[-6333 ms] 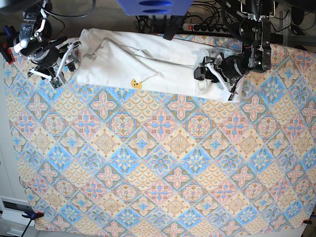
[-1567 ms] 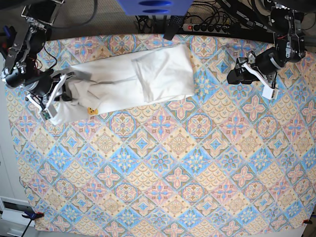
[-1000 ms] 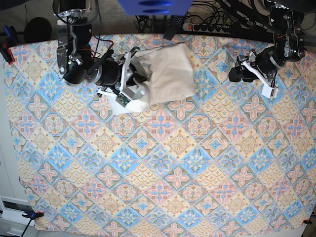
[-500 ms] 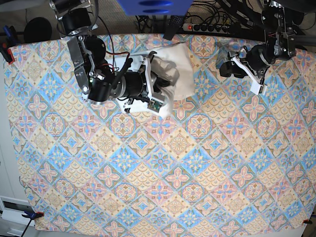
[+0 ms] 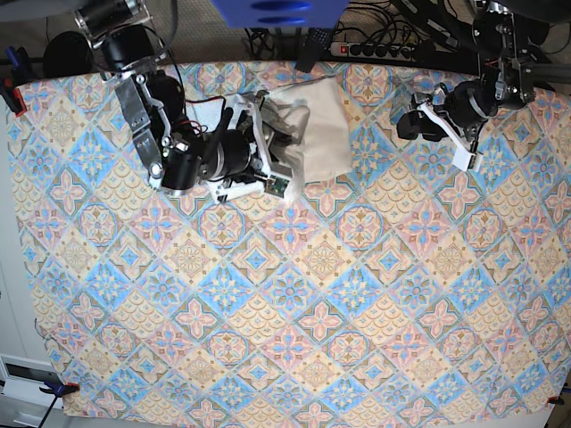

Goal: Fold the T-shirt properly
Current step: 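Fold the strip's end with the right gripper toward the left gripper, then grasp the folded bundle's edge with the left gripper and lift it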

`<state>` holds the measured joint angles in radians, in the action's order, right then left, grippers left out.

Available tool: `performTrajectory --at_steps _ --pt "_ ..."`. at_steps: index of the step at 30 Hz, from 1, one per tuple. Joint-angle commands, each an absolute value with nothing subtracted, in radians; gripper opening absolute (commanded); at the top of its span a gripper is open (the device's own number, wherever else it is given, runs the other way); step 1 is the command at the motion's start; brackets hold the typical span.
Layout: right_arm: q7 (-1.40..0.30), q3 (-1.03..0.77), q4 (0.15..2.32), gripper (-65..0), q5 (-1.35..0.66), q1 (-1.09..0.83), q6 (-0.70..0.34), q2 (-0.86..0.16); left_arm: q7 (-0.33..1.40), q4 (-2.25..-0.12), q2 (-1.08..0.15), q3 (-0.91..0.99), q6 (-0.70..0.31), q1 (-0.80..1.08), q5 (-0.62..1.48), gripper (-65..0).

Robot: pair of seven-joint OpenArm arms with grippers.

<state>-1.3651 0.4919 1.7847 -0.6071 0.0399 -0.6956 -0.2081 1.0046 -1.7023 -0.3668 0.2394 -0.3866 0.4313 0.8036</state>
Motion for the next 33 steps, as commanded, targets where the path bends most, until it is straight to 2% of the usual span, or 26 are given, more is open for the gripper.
performTrajectory --at_steps 1,4,12,20,23,30,33 --pt "-1.353 0.501 1.807 -42.4 -0.628 0.065 -0.698 -0.222 0.992 -1.716 -0.38 0.245 -0.39 0.429 0.816 -30.8" --pt "-1.354 0.547 1.808 -37.7 -0.628 0.101 -0.698 -0.255 0.992 -1.715 -0.38 0.245 -0.39 0.429 0.816 -30.8" --pt "-1.356 0.555 1.862 -37.8 -0.625 0.107 -0.698 -0.292 0.99 -1.672 -0.38 0.246 -0.39 0.418 0.816 -30.8" --pt "-1.342 0.295 1.879 -37.9 -0.624 0.097 -0.698 -0.354 0.99 -1.618 -0.38 0.243 -0.39 0.4 0.817 -30.8" --pt "-1.311 0.277 1.84 -38.0 -0.622 0.073 -0.698 -0.354 0.99 -1.618 -0.38 0.243 -0.39 0.4 0.822 -30.8" --pt "-1.303 0.377 1.753 -46.8 -0.621 0.074 -0.698 -0.348 0.99 -1.667 -0.38 0.248 -0.39 0.406 0.822 -30.8" --pt "-1.303 0.438 1.719 -49.6 -0.559 0.084 -0.698 -0.348 0.99 -1.675 -0.38 0.249 -0.39 0.406 0.823 -30.9"
